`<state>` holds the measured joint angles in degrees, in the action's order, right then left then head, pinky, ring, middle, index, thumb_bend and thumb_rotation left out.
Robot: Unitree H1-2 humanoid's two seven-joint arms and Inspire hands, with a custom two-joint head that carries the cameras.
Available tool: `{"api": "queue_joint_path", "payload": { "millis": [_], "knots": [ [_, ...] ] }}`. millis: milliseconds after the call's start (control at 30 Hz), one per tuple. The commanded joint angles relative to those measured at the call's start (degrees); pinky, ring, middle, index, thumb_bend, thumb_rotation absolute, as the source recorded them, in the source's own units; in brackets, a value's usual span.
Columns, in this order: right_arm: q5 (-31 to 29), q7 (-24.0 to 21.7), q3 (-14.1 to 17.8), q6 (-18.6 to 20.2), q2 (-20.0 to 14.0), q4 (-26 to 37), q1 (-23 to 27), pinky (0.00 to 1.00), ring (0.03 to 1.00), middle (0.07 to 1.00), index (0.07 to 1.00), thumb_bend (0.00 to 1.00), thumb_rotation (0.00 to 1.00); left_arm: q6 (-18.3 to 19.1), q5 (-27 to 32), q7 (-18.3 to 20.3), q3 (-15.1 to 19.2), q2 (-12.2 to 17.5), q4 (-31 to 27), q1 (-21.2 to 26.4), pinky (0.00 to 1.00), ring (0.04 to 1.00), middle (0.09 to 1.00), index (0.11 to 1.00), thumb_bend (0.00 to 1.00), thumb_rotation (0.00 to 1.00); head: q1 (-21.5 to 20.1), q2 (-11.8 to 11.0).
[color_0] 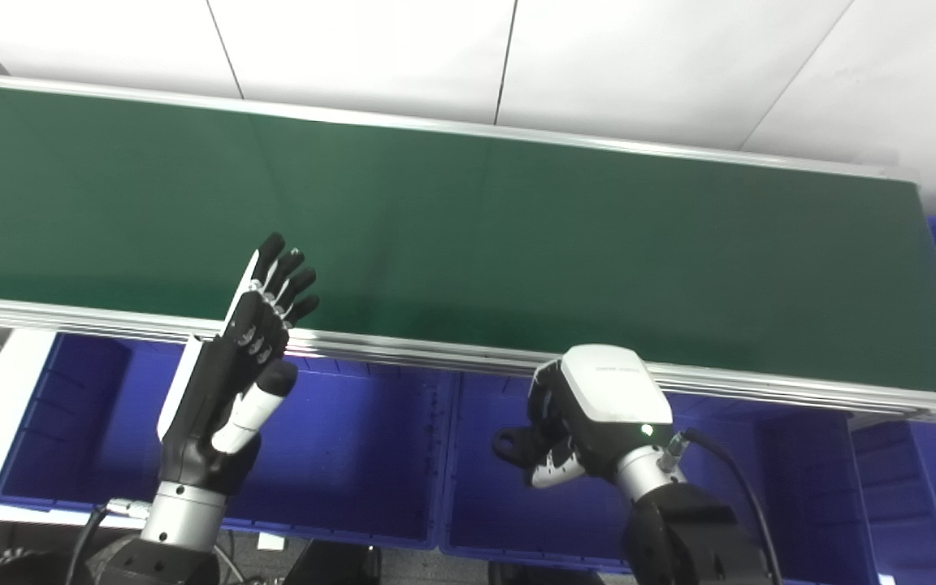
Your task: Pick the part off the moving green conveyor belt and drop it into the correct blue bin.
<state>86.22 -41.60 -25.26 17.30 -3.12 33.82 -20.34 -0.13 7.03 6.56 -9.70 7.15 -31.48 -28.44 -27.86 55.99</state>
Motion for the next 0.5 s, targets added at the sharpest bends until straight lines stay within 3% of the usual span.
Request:
{"api": "queue_joint_path", "payload": {
  "millis": [0, 100, 200, 333, 367, 433, 467],
  "knots": [
    [0.73, 1.8, 0.29, -2.58, 0.78, 0.89, 0.06, 0.17, 0.249, 0.472, 0.487, 0.53, 0.0, -0.17, 0.6, 0.57, 0.31, 0.48, -2.32, -0.1, 0.89, 0.946, 0.976, 1.0, 0.74, 0.74, 0.07, -0.06],
    [1.31, 2.27, 1.19, -2.72, 0.89, -0.46, -0.28, 0.17, 0.248, 0.472, 0.486, 0.53, 0.0, 0.33, 0.71, 0.75, 0.43, 0.22, -2.69, -0.2, 0.89, 0.944, 0.972, 1.0, 0.74, 0.74, 0.35, 0.04],
    [1.5, 2.27, 2.02, -3.08, 0.88, -1.36, -0.31, 0.18, 0.273, 0.401, 0.513, 0.52, 0.0, 0.82, 0.71, 0.82, 0.42, -0.01, -3.11, -0.3, 0.89, 0.943, 0.965, 1.0, 0.73, 0.75, 0.52, 0.01],
    [2.17, 2.34, 2.47, -3.48, 0.88, -1.98, -0.37, 0.18, 0.263, 0.465, 0.49, 0.53, 0.0, 1.03, 0.92, 0.93, 0.37, -0.23, -3.28, -0.37, 0.89, 0.944, 0.964, 1.0, 0.74, 0.75, 0.87, -0.27],
    [2.43, 2.57, 2.45, -3.67, 0.74, -2.06, -0.46, 0.26, 0.372, 0.528, 0.58, 0.66, 0.17, 1.05, 0.97, 0.98, 0.37, -0.26, -3.29, -0.38, 0.9, 0.947, 0.964, 1.0, 0.74, 0.75, 0.87, -0.27],
    [4.07, 1.93, 2.05, -4.44, 0.34, -2.02, -0.47, 0.37, 0.513, 0.632, 0.677, 0.82, 0.37, 1.09, 0.76, 0.97, 0.39, -0.4, -3.32, -0.44, 0.9, 0.945, 0.961, 1.0, 0.75, 0.75, 1.02, -0.34],
    [4.94, 0.68, 1.87, -4.89, 0.2, -1.96, -0.36, 0.4, 0.542, 0.656, 0.695, 0.85, 0.41, 1.05, 0.68, 0.96, 0.39, -0.46, -3.33, -0.47, 0.89, 0.944, 0.96, 1.0, 0.75, 0.75, 1.23, -0.49]
  ]
}}
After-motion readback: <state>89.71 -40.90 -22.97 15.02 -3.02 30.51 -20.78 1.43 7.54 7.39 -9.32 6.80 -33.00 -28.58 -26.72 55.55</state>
